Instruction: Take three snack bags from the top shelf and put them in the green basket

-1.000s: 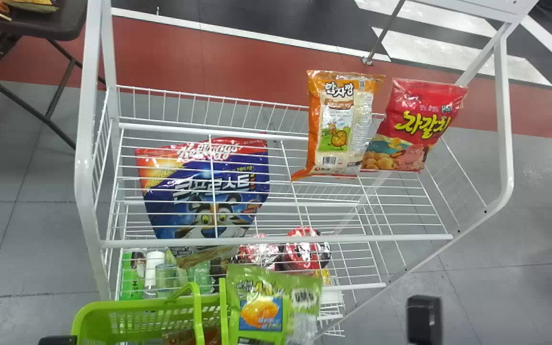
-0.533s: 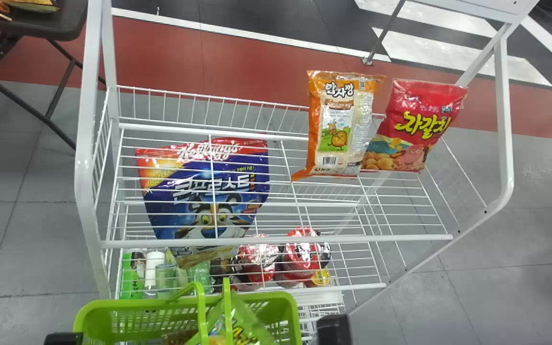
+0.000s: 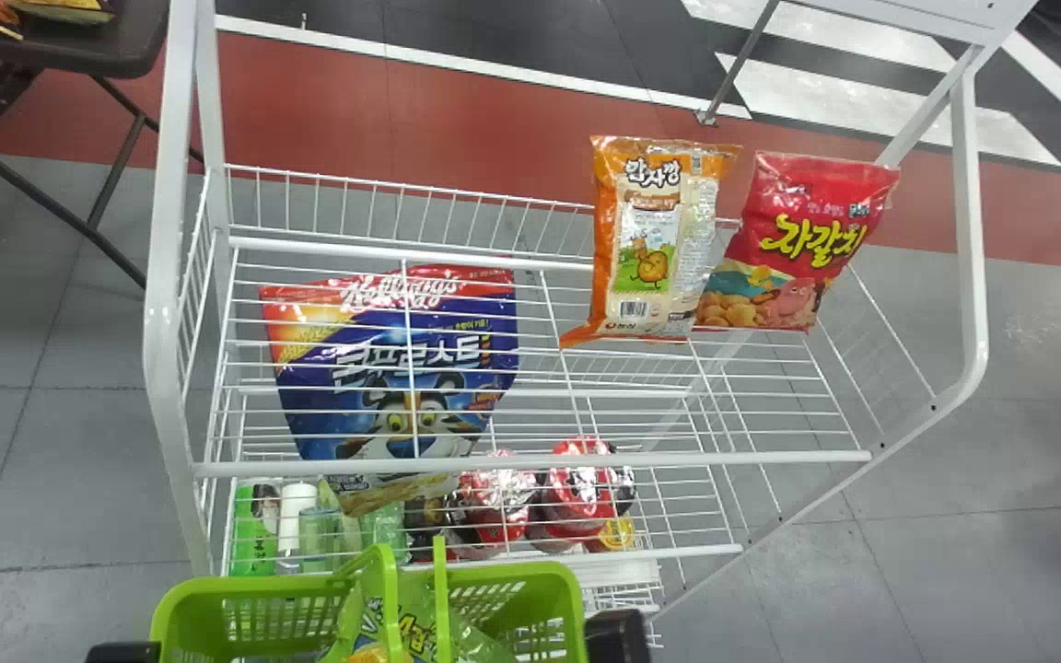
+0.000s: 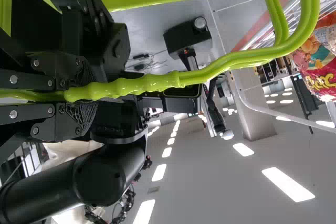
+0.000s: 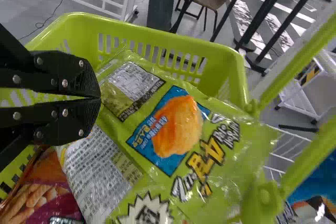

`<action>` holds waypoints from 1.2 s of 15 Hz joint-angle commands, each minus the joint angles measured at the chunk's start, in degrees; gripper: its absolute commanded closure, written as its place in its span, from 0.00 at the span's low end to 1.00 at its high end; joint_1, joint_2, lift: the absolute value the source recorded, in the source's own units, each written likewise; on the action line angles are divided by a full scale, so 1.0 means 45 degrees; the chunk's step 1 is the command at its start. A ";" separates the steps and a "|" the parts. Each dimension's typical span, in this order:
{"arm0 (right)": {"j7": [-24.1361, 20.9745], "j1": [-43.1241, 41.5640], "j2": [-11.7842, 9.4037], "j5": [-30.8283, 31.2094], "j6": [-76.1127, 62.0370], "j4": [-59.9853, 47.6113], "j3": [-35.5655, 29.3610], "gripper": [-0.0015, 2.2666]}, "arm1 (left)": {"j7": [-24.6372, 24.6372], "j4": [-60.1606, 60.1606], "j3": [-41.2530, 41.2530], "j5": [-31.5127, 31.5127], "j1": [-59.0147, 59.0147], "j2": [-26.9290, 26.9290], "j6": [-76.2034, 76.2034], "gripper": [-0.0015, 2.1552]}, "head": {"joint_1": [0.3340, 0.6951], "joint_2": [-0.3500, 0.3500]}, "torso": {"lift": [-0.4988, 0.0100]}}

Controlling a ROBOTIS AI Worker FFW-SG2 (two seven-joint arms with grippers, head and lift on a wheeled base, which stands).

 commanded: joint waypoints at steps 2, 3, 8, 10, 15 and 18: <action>0.0161 0.0519 0.0117 -0.1157 0.0236 -0.1095 -0.1489 0.02 | 0.0000 0.0000 -0.0019 0.0001 0.0011 -0.0020 0.0000 0.63 | 1.00 0.00 | 0.89; 0.0532 0.0519 0.0293 -0.1567 0.0744 -0.1446 -0.1978 0.03 | 0.0058 0.0000 -0.0039 0.0001 0.0011 -0.0020 0.0000 0.63 | 1.00 0.00 | 0.89; 0.0513 0.0245 0.0929 -0.1723 -0.2186 -0.2286 -0.3345 0.03 | 0.0156 0.0059 -0.0078 -0.0018 0.0089 0.0000 -0.0039 0.63 | 1.00 0.00 | 0.89; -0.0386 -0.0067 0.0929 -0.1371 -0.5858 -0.2013 -0.3306 0.03 | 0.0175 0.0000 -0.0176 -0.0038 0.0089 0.0039 -0.0039 0.63 | 1.00 0.00 | 0.89; -0.3218 -0.4012 0.0929 -0.0922 -0.6600 0.0097 -0.3228 0.03 | 0.0136 0.0000 -0.0176 -0.0077 0.0069 0.0078 -0.0039 0.63 | 1.00 0.00 | 0.89; -0.4507 -0.6278 0.0929 -0.0649 -0.6991 0.1835 -0.3247 0.03 | 0.0136 -0.0019 -0.0176 -0.0077 0.0069 0.0078 -0.0039 0.63 | 1.00 0.00 | 0.89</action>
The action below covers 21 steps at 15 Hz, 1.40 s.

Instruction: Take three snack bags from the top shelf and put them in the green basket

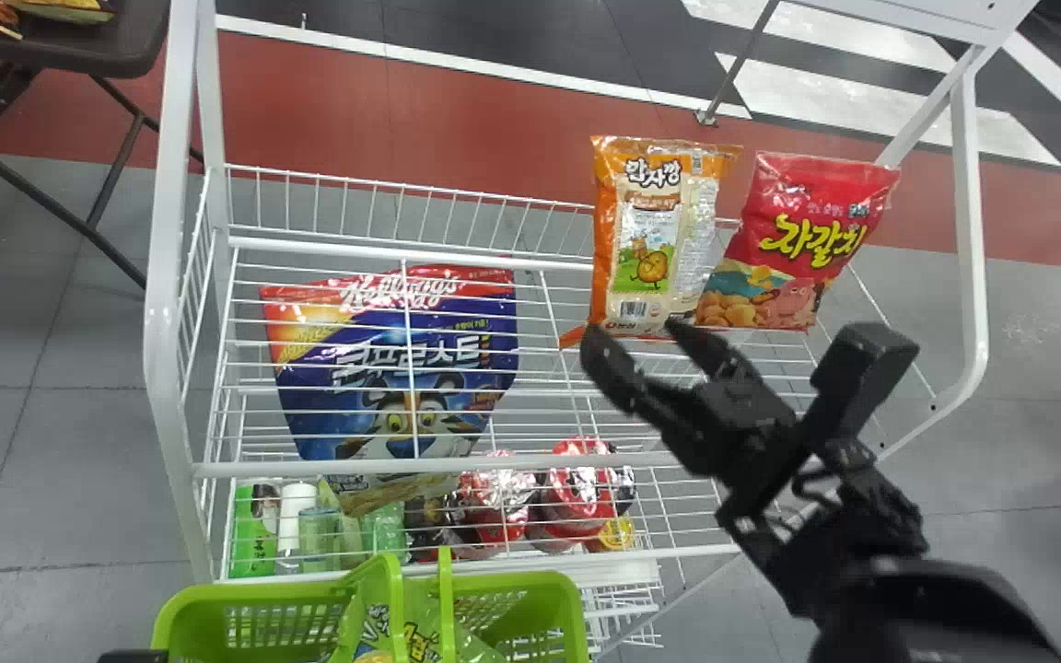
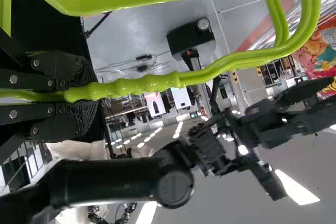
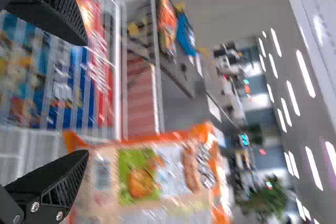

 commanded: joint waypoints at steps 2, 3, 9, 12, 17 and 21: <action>-0.0330 -0.2463 0.0030 0.0691 -0.0450 0.2198 -0.0037 0.03 | 0.0022 0.0028 0.0001 0.0000 -0.0019 -0.0019 0.0000 0.63 | 1.00 0.00 | 0.89; -0.0799 -0.2952 0.0030 0.1102 -0.0840 0.2687 0.0060 0.03 | 0.0022 0.0048 0.0001 0.0000 -0.0039 -0.0019 0.0000 0.63 | 1.00 0.00 | 0.89; -0.0799 -0.5217 -0.0118 0.1980 -0.0567 0.5733 -0.0193 0.37 | 0.0081 0.0341 0.0119 0.0040 -0.0430 0.0020 0.0196 0.63 | 1.00 0.00 | 0.89; 0.0100 -0.4924 -0.0176 0.1883 -0.0957 0.5714 -0.0076 0.98 | 0.0100 0.0673 0.0138 0.0118 -0.0859 0.0001 0.0391 0.63 | 1.00 0.00 | 0.89; 0.0061 -0.3811 -0.0059 0.1609 -0.1387 0.4308 -0.0135 0.98 | 0.0159 0.0770 0.0138 0.0176 -0.1133 0.0001 0.0508 0.63 | 1.00 0.00 | 0.89; 0.0100 -0.2307 -0.0059 0.0633 -0.1504 0.2316 -0.0545 0.98 | 0.0198 0.0770 0.0138 0.0196 -0.1211 -0.0019 0.0547 0.63 | 1.00 0.00 | 0.89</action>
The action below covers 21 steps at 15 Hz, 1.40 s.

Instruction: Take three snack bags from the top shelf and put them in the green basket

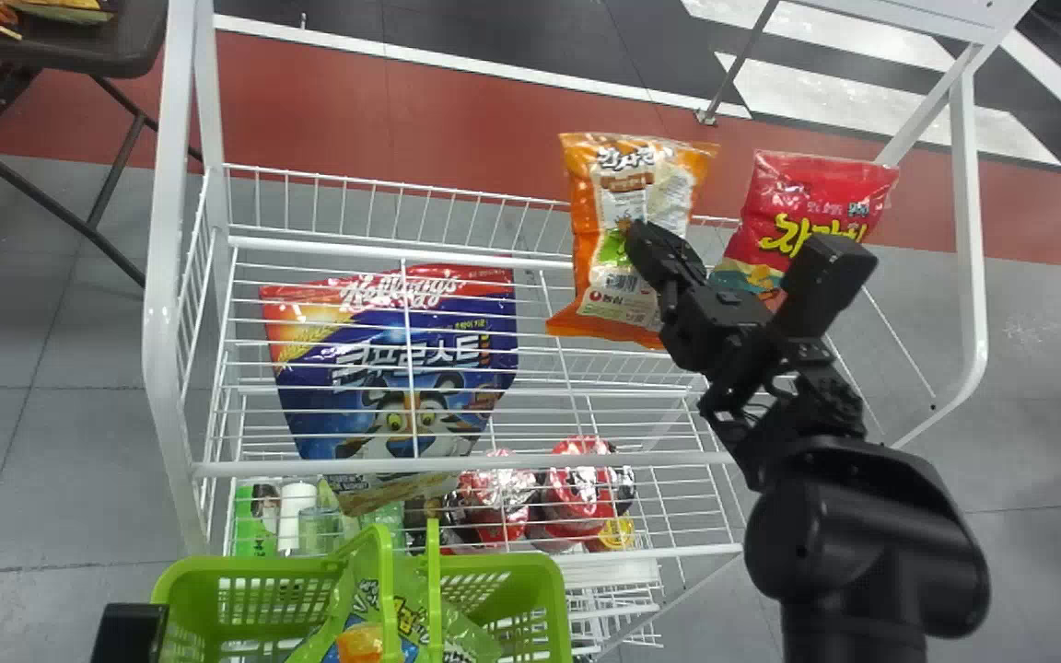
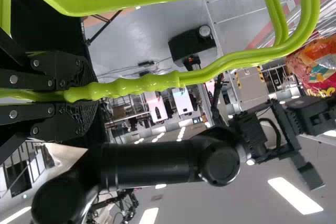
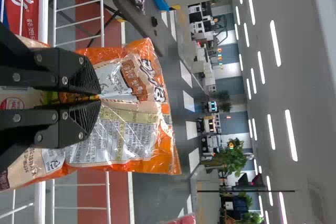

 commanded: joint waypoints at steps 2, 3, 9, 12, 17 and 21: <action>0.0121 0.2262 -0.0005 -0.1190 0.0345 -0.2841 -0.0665 0.98 | -0.0002 0.0017 0.0078 0.0054 -0.0031 0.0014 0.0046 0.63 | 1.00 0.00 | 0.89; 0.0394 0.3121 0.0014 -0.1580 0.1009 -0.3798 -0.0938 0.98 | -0.0002 -0.0002 0.0136 0.0074 -0.0031 0.0014 0.0046 0.63 | 1.00 0.00 | 0.89; 0.3792 0.6090 0.0084 -0.4568 0.7376 -0.6434 -0.3302 0.98 | 0.0233 -0.0002 0.0058 0.0171 0.0008 -0.0064 0.0046 0.63 | 1.00 0.00 | 0.89; 0.4945 0.6734 0.0084 -0.5369 1.0735 -0.6434 -0.3868 0.98 | 0.0330 -0.0002 -0.0040 0.0132 -0.0051 -0.0084 0.0046 0.63 | 1.00 0.00 | 0.89; 0.5472 0.6969 0.0084 -0.4510 1.2688 -0.4305 -0.2266 0.98 | 0.0291 -0.0139 -0.0157 0.0152 0.0047 -0.0064 0.0007 0.63 | 1.00 0.00 | 0.89; 0.5667 0.6851 0.0084 -0.3748 0.8821 -0.3134 -0.0684 0.98 | 0.0252 -0.0432 -0.0176 0.0132 0.0320 0.0014 0.0007 0.63 | 1.00 0.00 | 0.89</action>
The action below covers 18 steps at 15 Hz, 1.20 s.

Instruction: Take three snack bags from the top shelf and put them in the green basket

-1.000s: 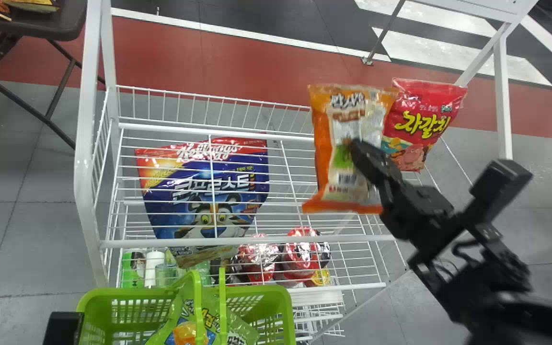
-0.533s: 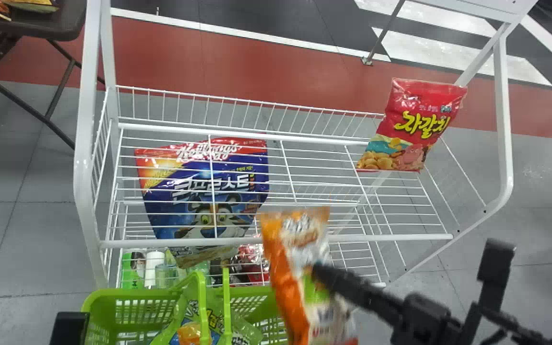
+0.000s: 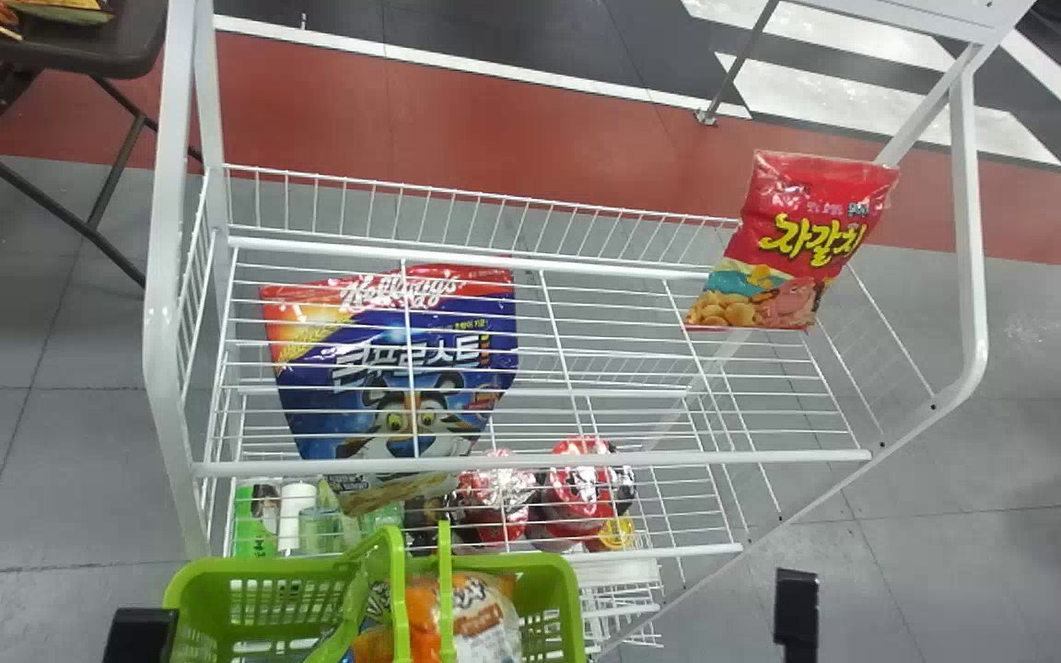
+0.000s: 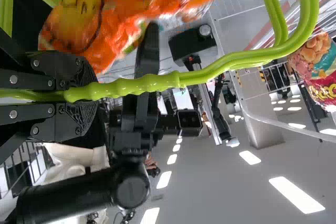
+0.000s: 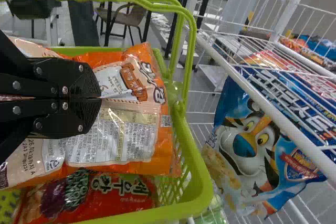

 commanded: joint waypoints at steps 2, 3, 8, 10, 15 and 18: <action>-0.0116 -0.0246 0.0011 0.1159 -0.1572 0.0461 0.1442 0.98 | 0.0000 -0.0205 -0.0032 -0.0039 0.0198 0.0021 0.0001 0.63 | 1.00 0.00 | 0.89; -0.0077 -0.0343 0.0011 0.1550 -0.1182 0.0657 0.2028 0.97 | 0.0000 -0.0264 -0.0032 -0.0039 0.0217 0.0041 0.0001 0.63 | 1.00 0.00 | 0.89; 0.0138 0.0106 -0.0391 0.2526 0.0264 -0.0457 0.1755 0.00 | -0.0097 -0.0264 0.0066 -0.0019 0.0217 0.0041 0.0001 0.63 | 1.00 0.00 | 0.89; 0.0119 0.0536 -0.0059 0.2351 -0.0947 -0.1277 0.0622 0.00 | -0.0097 -0.0225 0.0046 -0.0019 0.0178 0.0021 0.0001 0.63 | 1.00 0.00 | 0.89; 0.0099 0.1317 0.0011 0.1569 -1.0322 -0.1433 0.0134 0.03 | 0.0039 -0.0225 -0.0149 -0.0195 0.0178 0.0002 0.0001 0.63 | 1.00 0.00 | 0.89; -0.2069 0.2118 0.0011 0.1687 -1.4307 -0.1785 0.1696 0.03 | 0.0118 -0.0205 -0.0149 -0.0215 0.0198 0.0002 -0.0038 0.63 | 1.00 0.00 | 0.89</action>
